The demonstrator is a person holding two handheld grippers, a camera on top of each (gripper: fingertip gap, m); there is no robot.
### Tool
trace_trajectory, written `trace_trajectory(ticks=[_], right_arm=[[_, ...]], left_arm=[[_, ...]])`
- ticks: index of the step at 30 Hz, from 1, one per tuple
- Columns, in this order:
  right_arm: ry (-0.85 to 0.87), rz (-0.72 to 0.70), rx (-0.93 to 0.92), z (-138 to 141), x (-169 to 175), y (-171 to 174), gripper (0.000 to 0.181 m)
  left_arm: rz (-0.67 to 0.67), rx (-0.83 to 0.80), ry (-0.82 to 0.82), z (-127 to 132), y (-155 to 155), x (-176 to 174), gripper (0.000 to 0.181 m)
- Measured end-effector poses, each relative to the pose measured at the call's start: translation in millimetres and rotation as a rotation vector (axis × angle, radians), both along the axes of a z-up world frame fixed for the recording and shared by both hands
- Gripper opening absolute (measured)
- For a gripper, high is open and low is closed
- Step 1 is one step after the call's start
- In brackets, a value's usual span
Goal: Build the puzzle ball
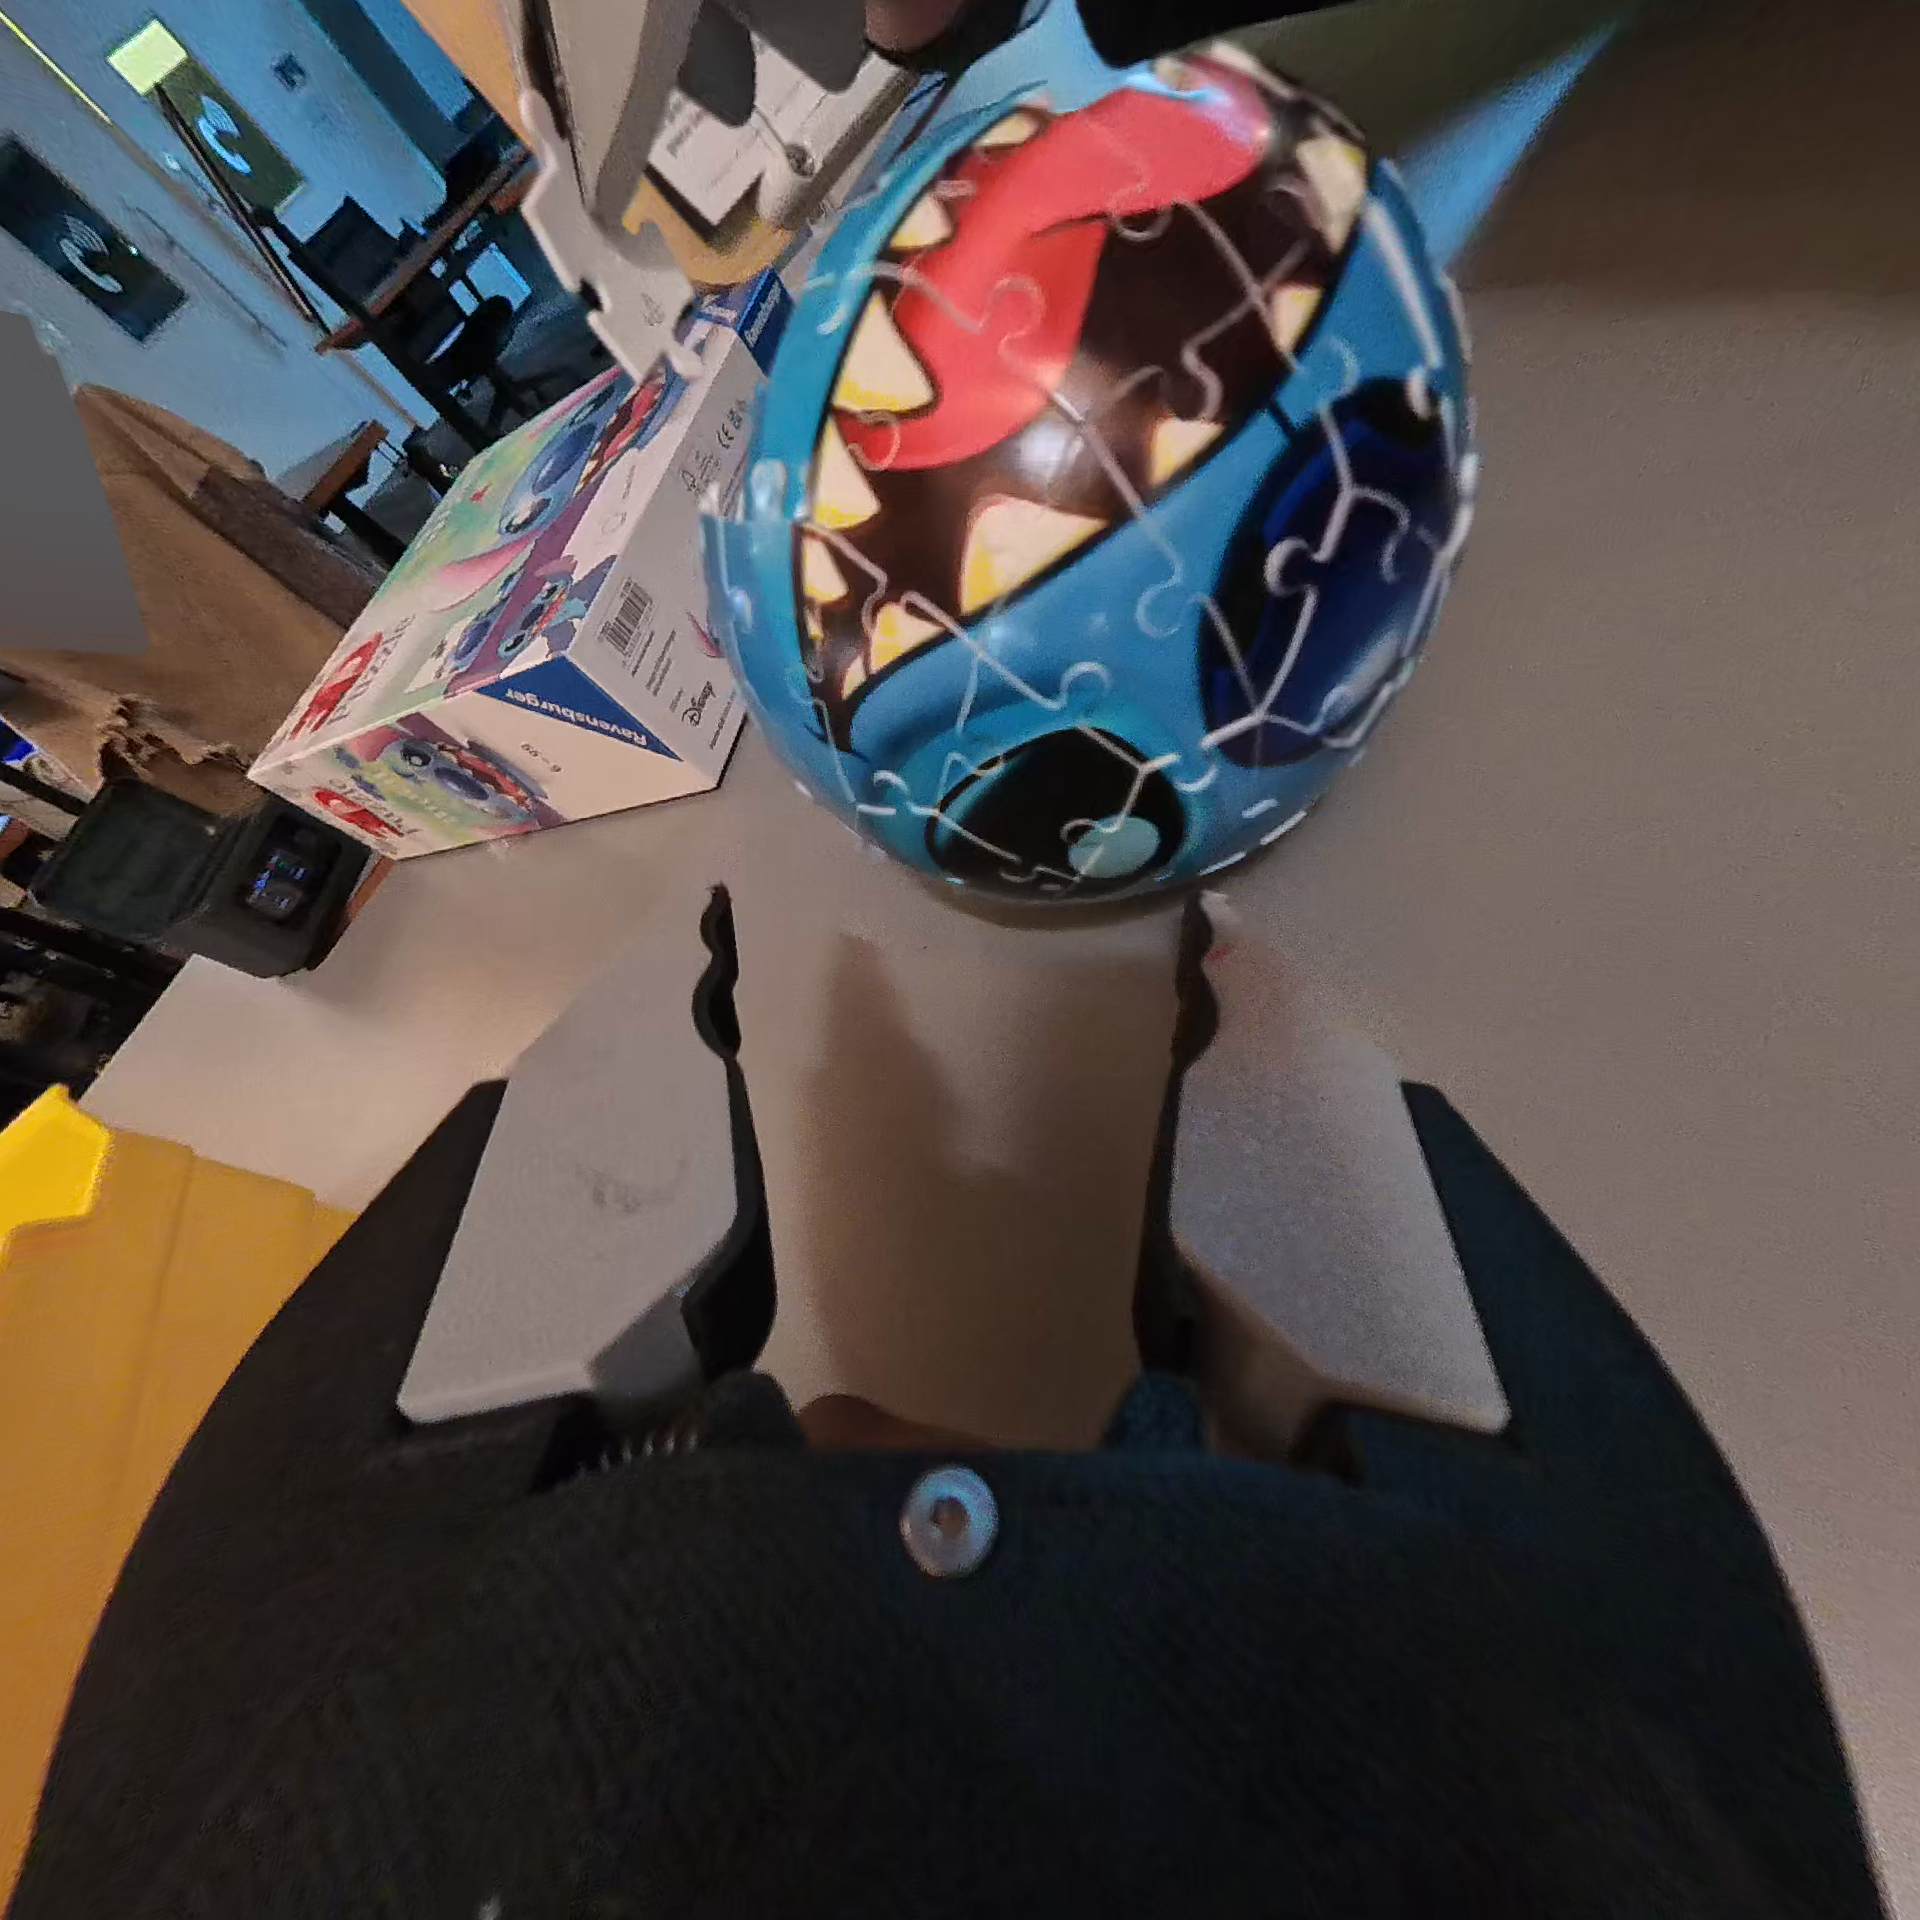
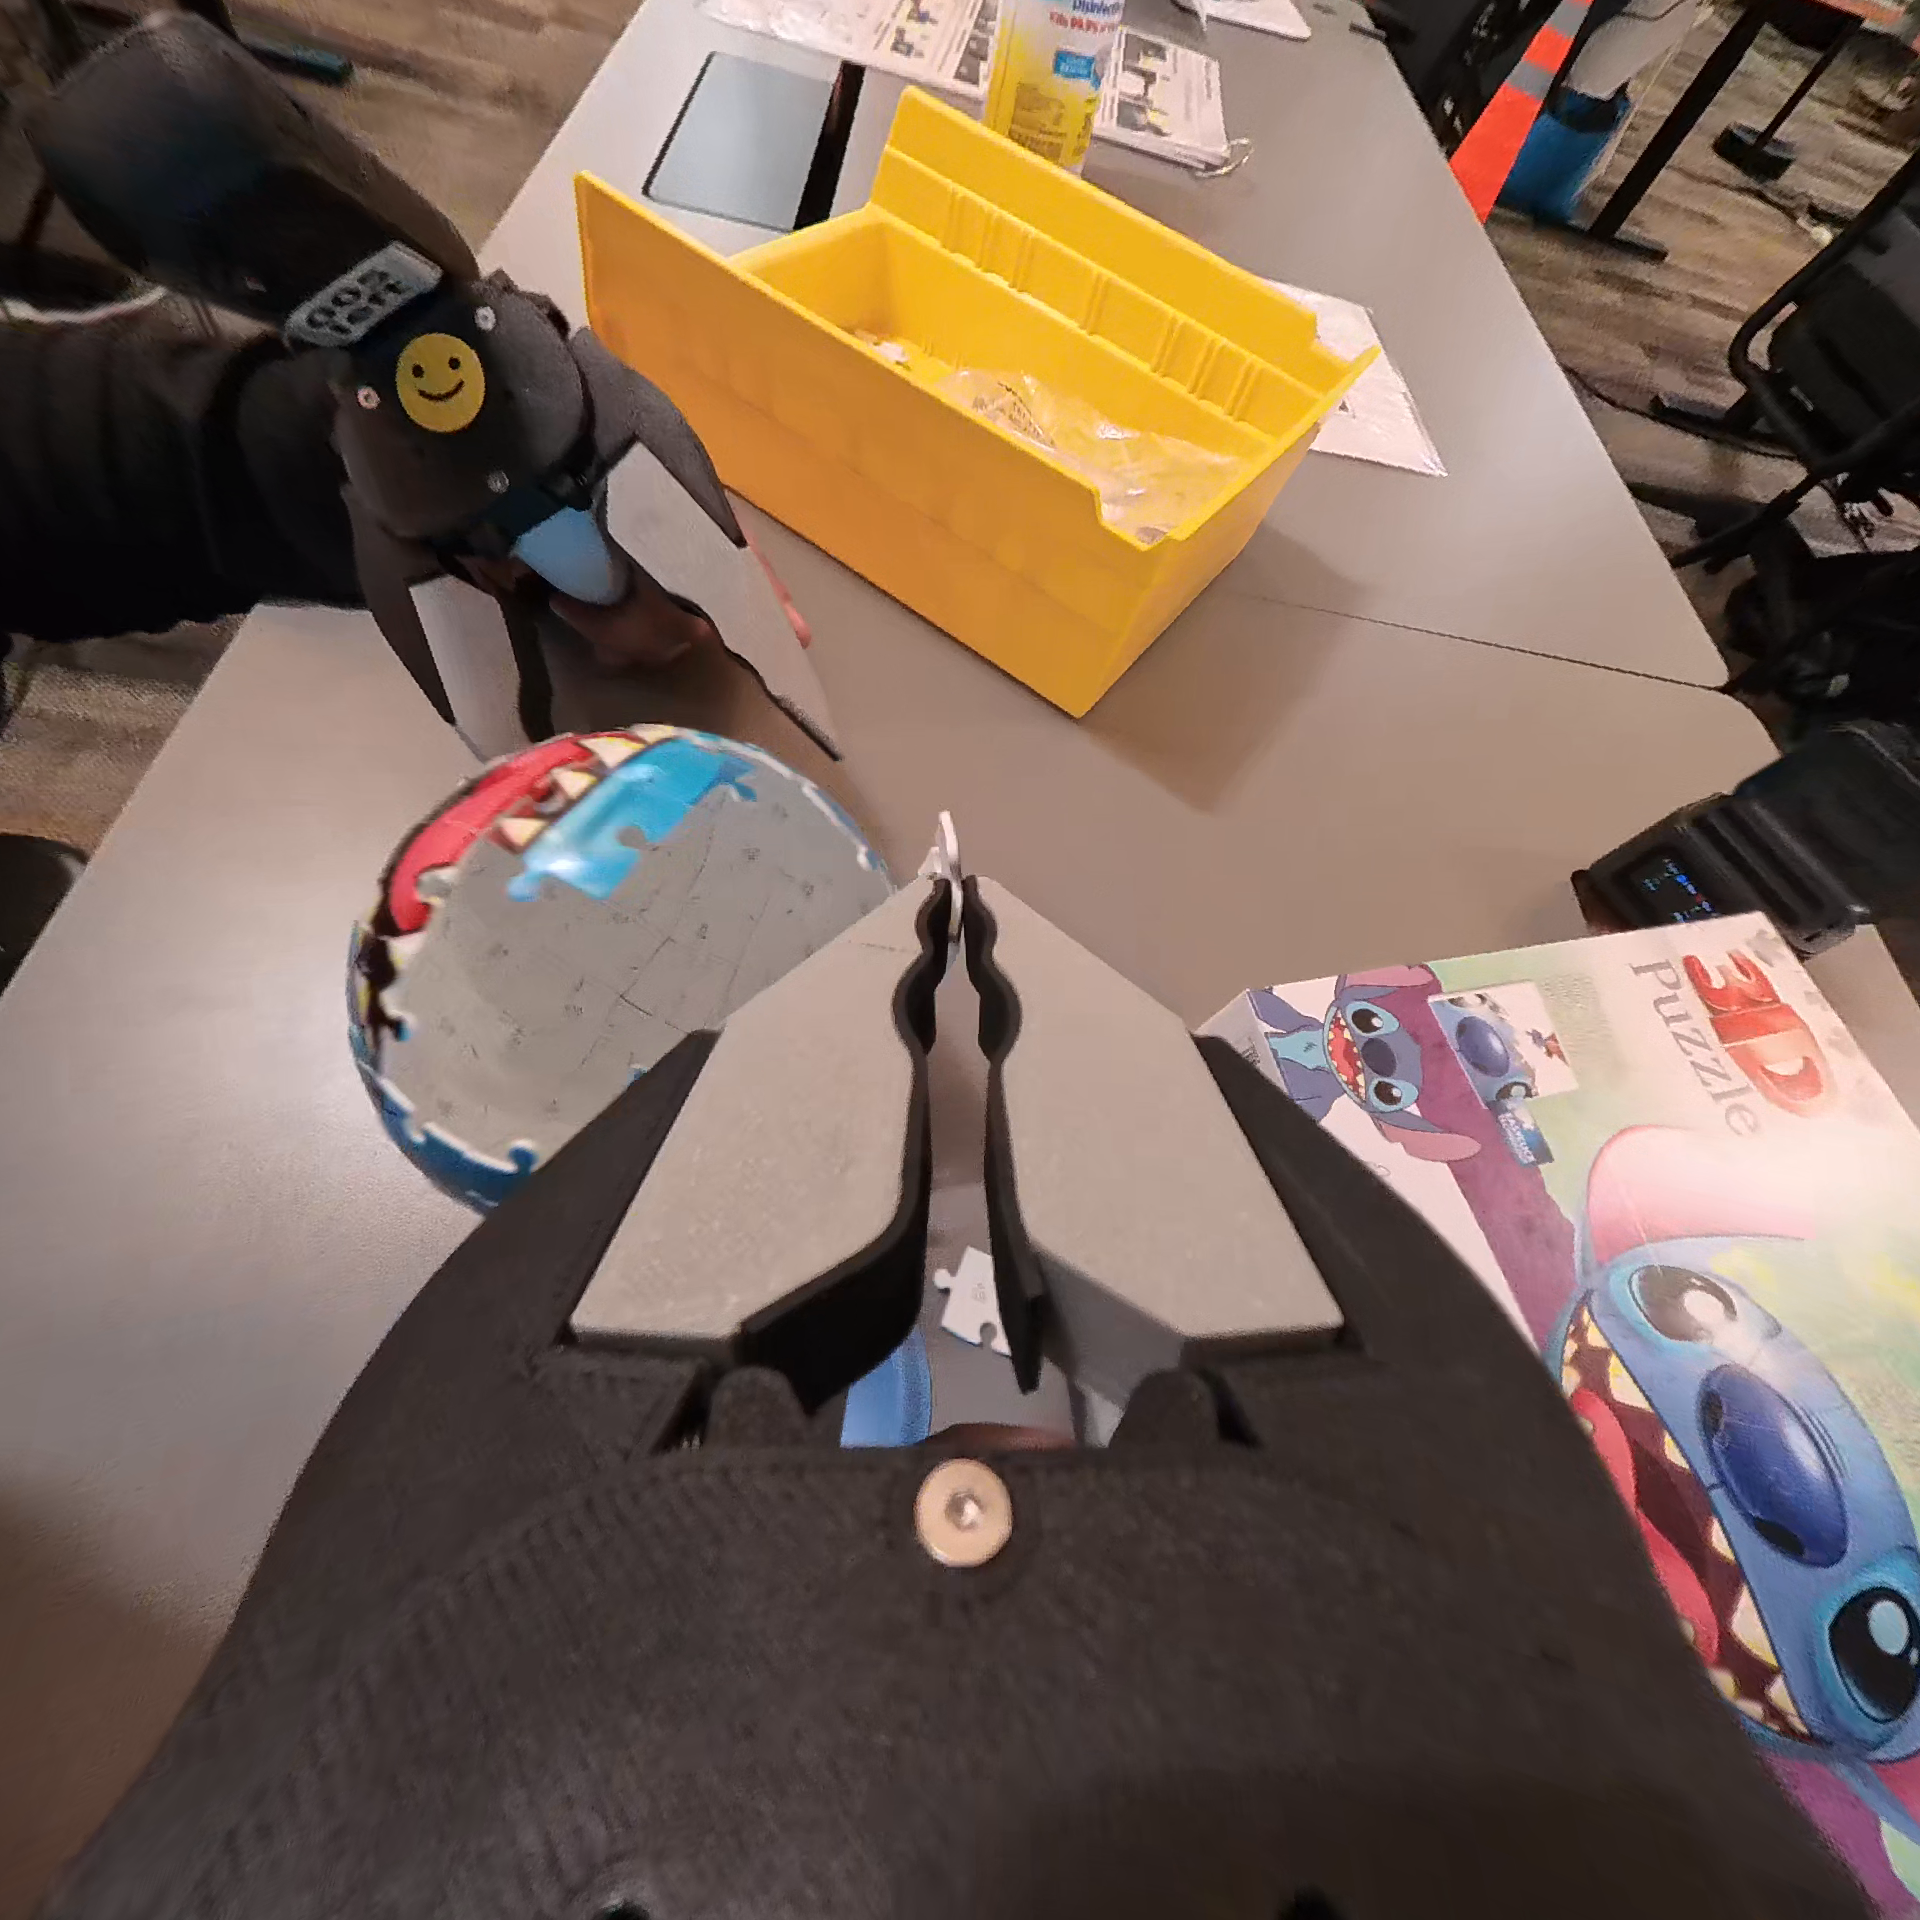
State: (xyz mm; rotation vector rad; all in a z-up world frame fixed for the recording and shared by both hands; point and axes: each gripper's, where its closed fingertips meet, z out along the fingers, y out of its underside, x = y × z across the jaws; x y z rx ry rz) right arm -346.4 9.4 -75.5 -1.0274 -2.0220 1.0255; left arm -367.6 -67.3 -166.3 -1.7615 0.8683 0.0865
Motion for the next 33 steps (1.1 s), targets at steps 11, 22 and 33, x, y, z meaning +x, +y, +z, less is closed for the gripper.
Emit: trace_trajectory(ticks=[11, 22, 33], right_arm=[[-0.019, 0.029, 0.015, -1, 1, -8, 0.0], [-0.045, 0.042, 0.032, 2, 11, -15, 0.0], [-0.07, 0.012, 0.266, 17, 16, -28, 0.0]], left_arm=[[0.027, -0.027, -0.004, -3, 4, -3, 0.084], [0.02, -0.006, 0.077, -8, 3, 0, 0.081], [0.018, 0.004, 0.109, -10, 2, 2, 0.081]])
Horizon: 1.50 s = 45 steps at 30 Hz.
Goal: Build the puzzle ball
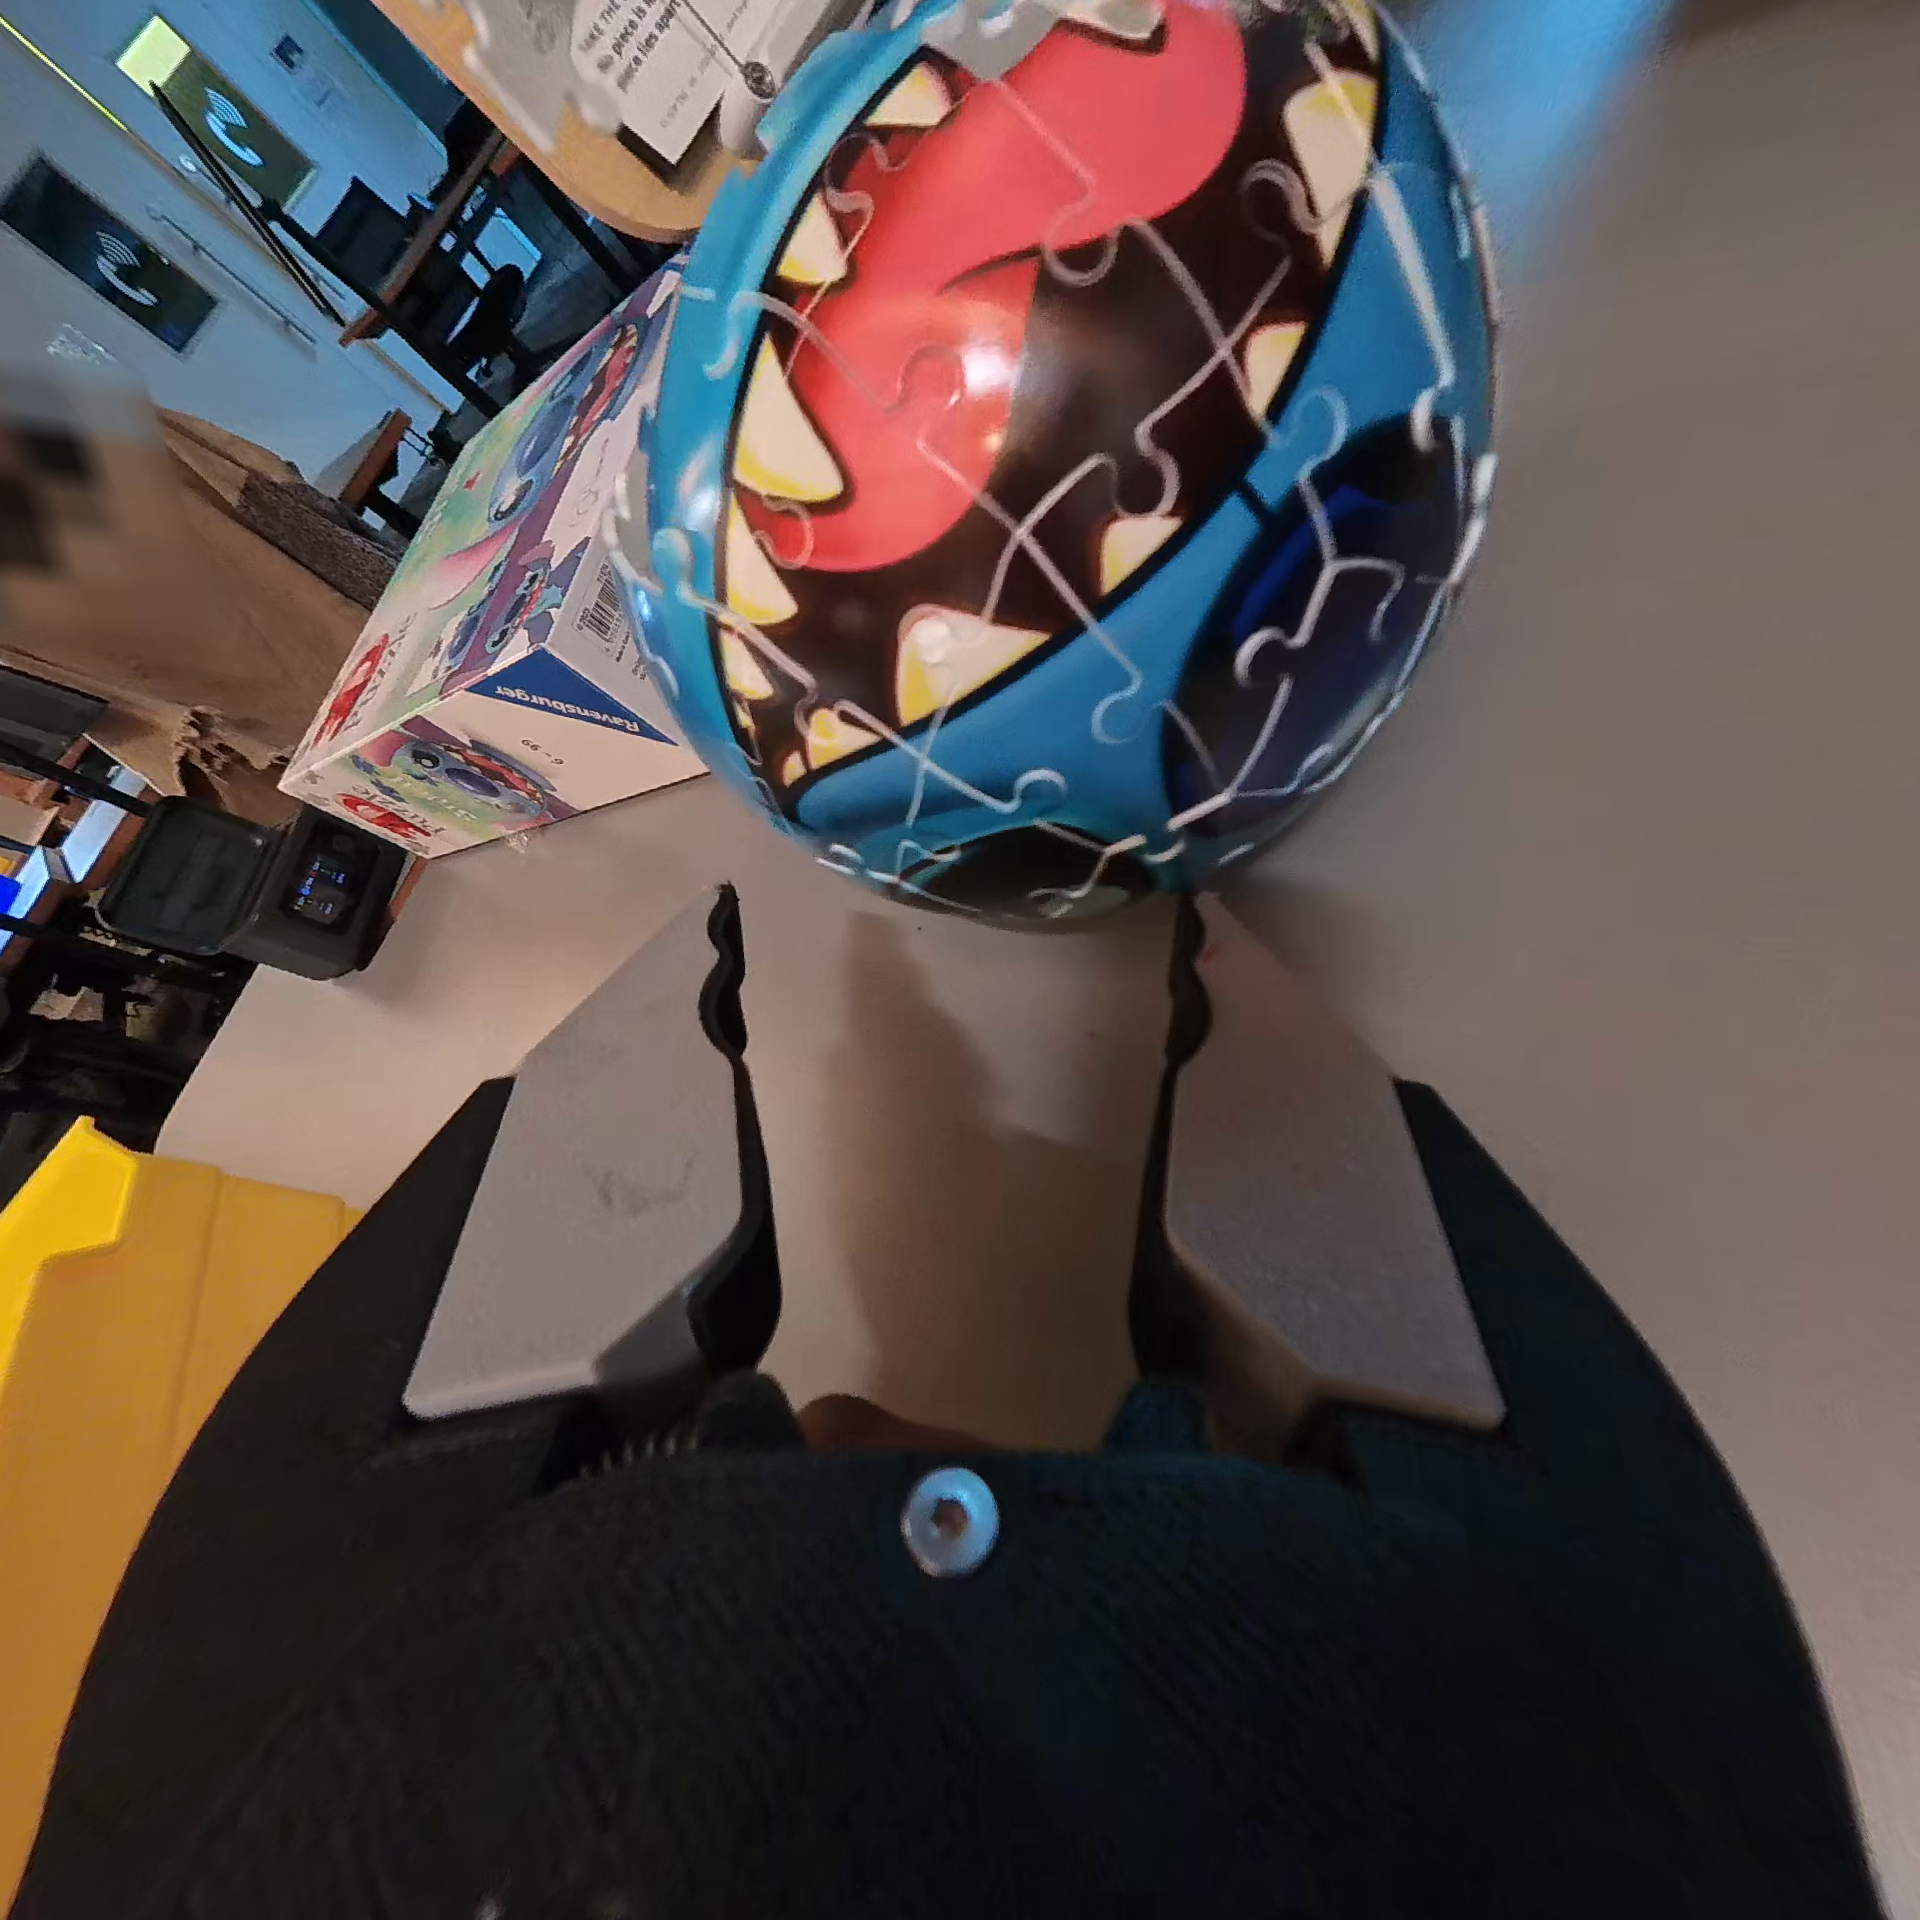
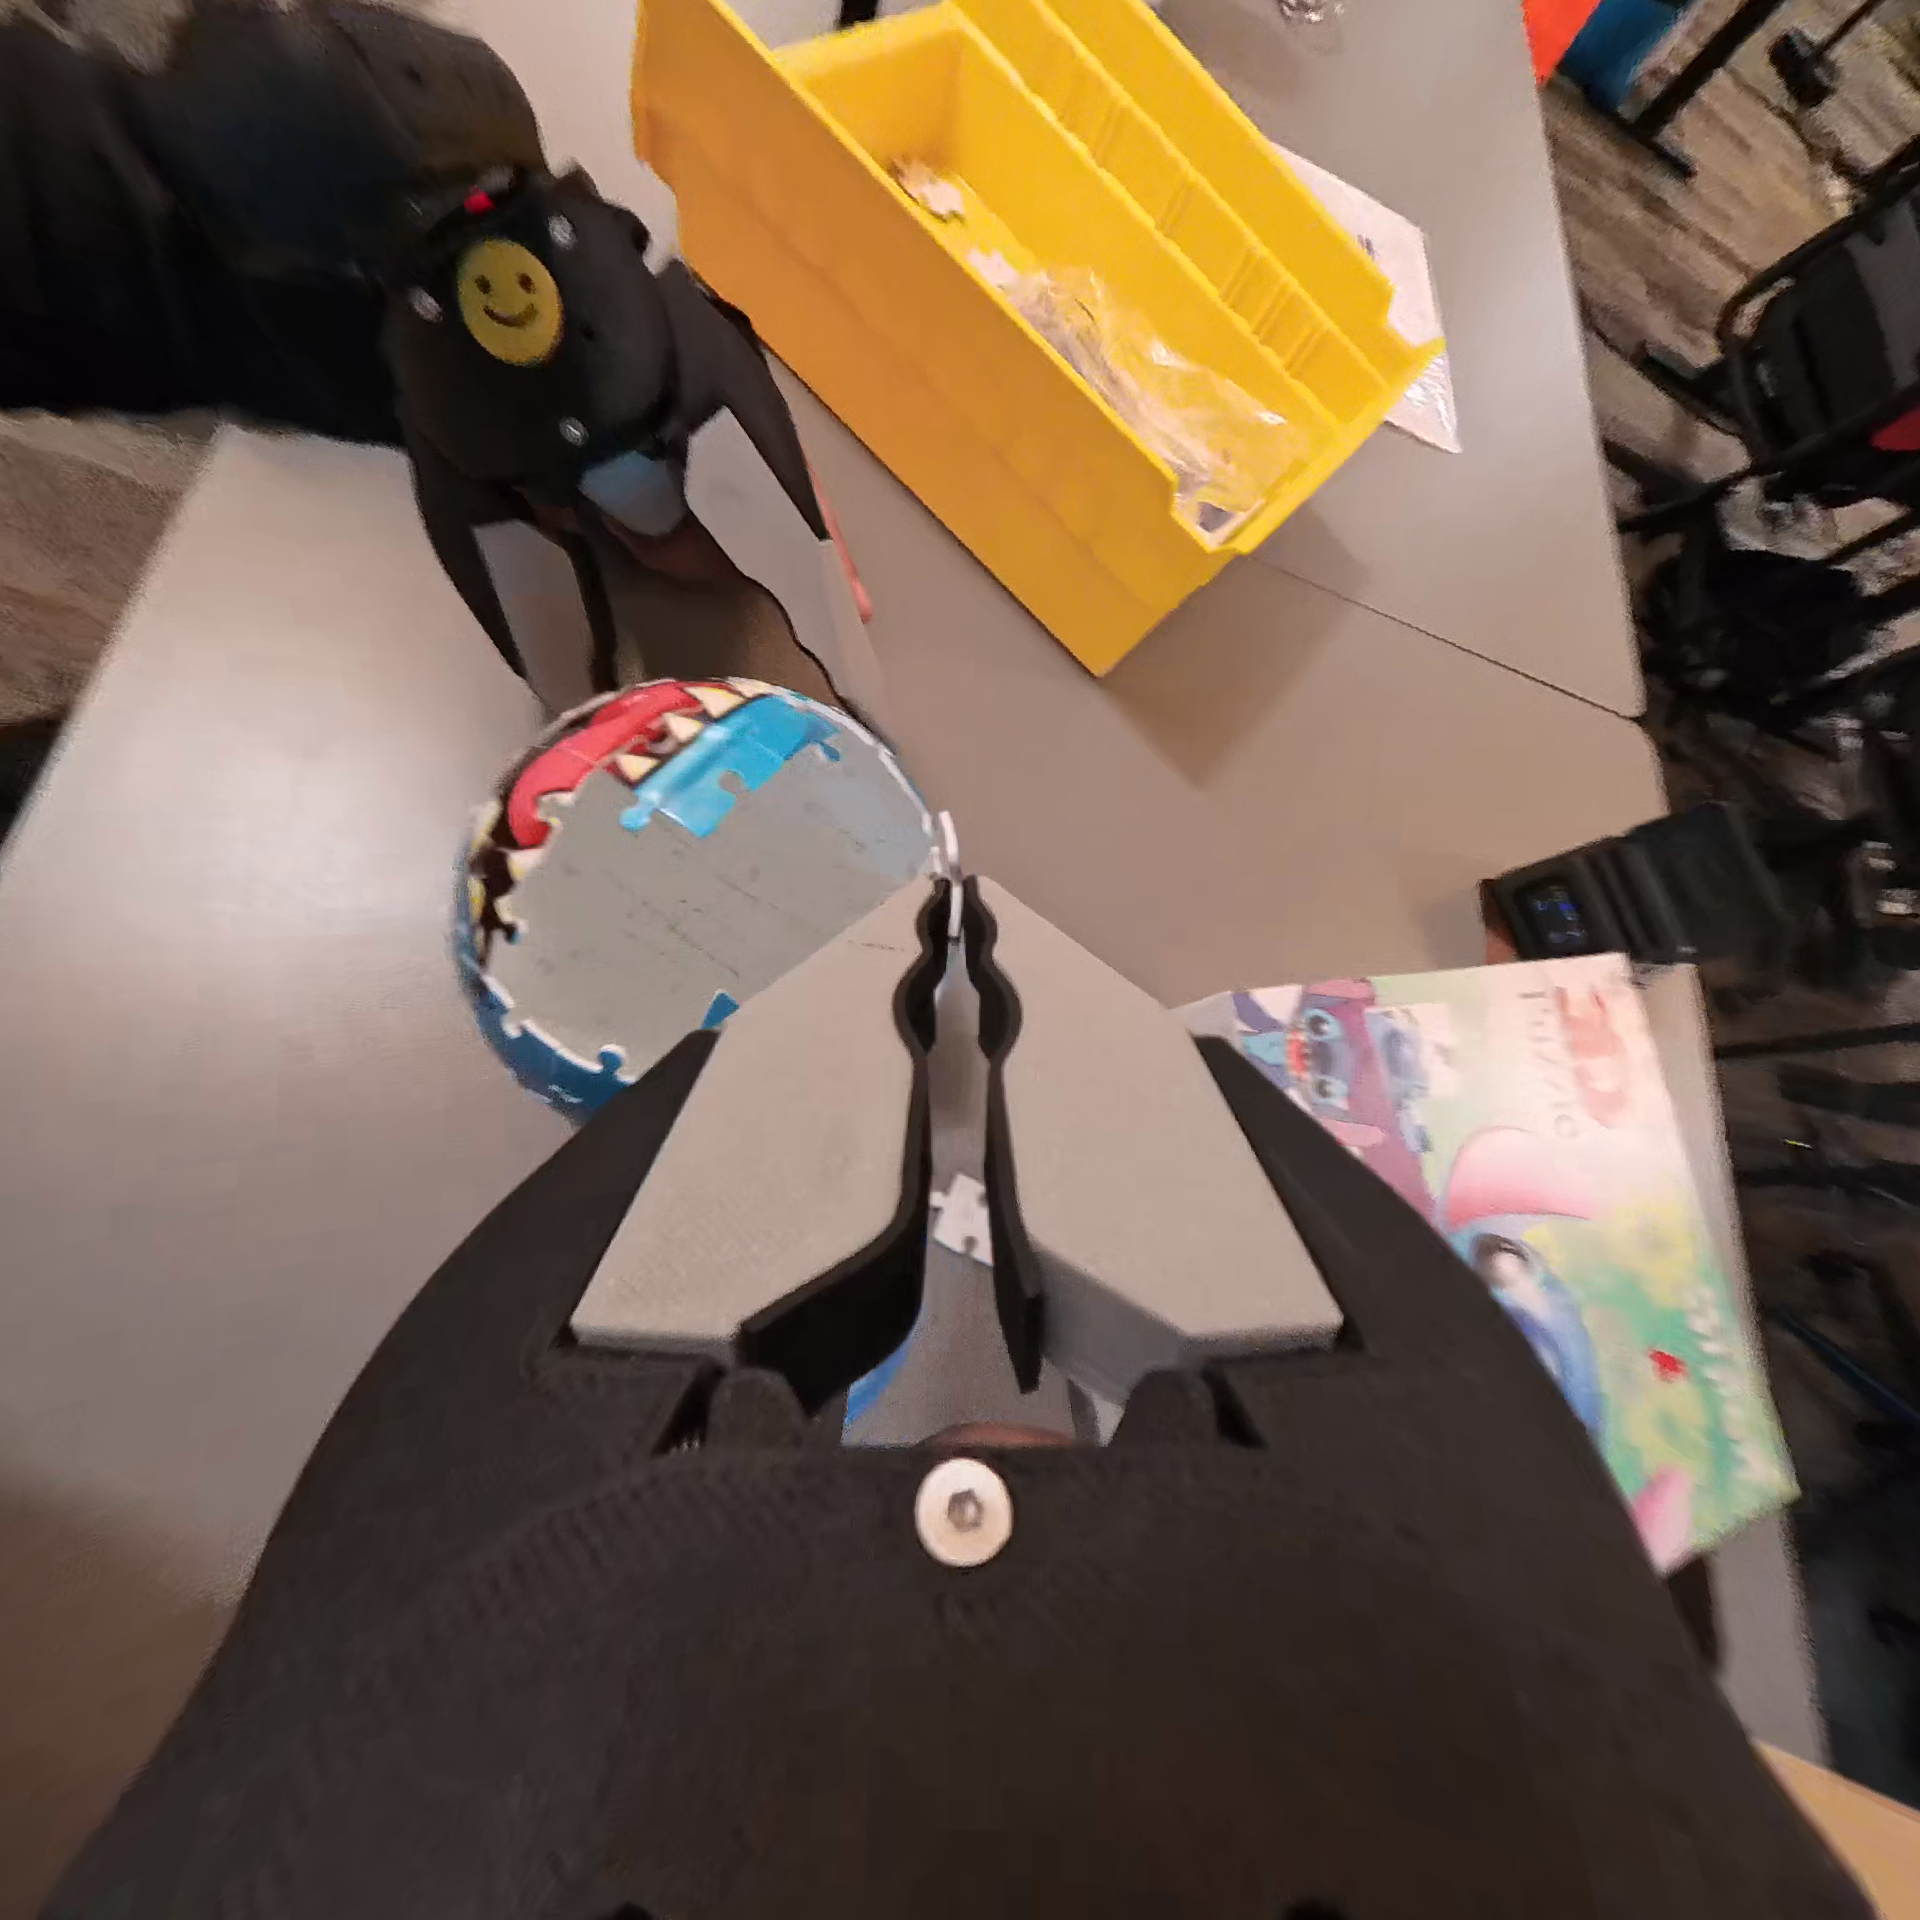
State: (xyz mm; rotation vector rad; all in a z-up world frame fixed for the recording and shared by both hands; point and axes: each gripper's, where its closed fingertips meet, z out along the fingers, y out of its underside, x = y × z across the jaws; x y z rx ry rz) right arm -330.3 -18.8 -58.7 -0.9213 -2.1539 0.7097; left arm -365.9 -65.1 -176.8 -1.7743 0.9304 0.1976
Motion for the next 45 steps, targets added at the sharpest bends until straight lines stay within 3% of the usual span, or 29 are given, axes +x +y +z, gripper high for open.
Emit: trace_trajectory(ticks=[6, 17, 22, 27, 31, 34, 38, 39, 40, 43, 45], right_arm=[[-0.016, 0.043, 0.212, -16, -8, -9, 0.0], [0.009, 0.034, 0.241, -16, 0, -3, 0.0], [-0.012, -0.153, 0.176, -27, 19, 48, 0.0], [-0.132, -0.25, 0.07, -65, 79, 81, 0.0], [-0.25, -0.264, -0.146, -96, 121, 70, 0.0], [-0.338, -0.315, -0.201, -121, 139, 74, 0.0], [-0.398, -0.361, -0.292, -131, 147, 81, 0.007], [-0.376, -0.366, -0.27, -128, 145, 84, 0.034], [-0.341, -0.356, -0.23, -124, 142, 84, 0.043], [-0.267, -0.235, -0.188, -116, 127, 59, 0.032], [-0.305, -0.211, -0.152, -128, 120, 52, 0.026]], left_arm=[[0.013, 0.019, 0.018, 1, 1, -1, 0.082], [0.051, 0.045, 0.08, -2, -2, -6, 0.083], [0.096, 0.071, 0.107, -1, -11, -12, 0.08], [0.128, 0.095, 0.103, 3, -20, -20, 0.08], [0.141, 0.087, 0.099, 2, -18, -22, 0.079], [0.143, 0.087, 0.103, 2, -16, -21, 0.079], [0.147, 0.103, 0.11, 3, -16, -21, 0.077], [0.149, 0.105, 0.106, 4, -16, -22, 0.076], [0.152, 0.106, 0.101, 5, -16, -22, 0.076], [0.154, 0.108, 0.071, 7, -16, -23, 0.075], [0.155, 0.11, 0.054, 9, -16, -24, 0.075]])
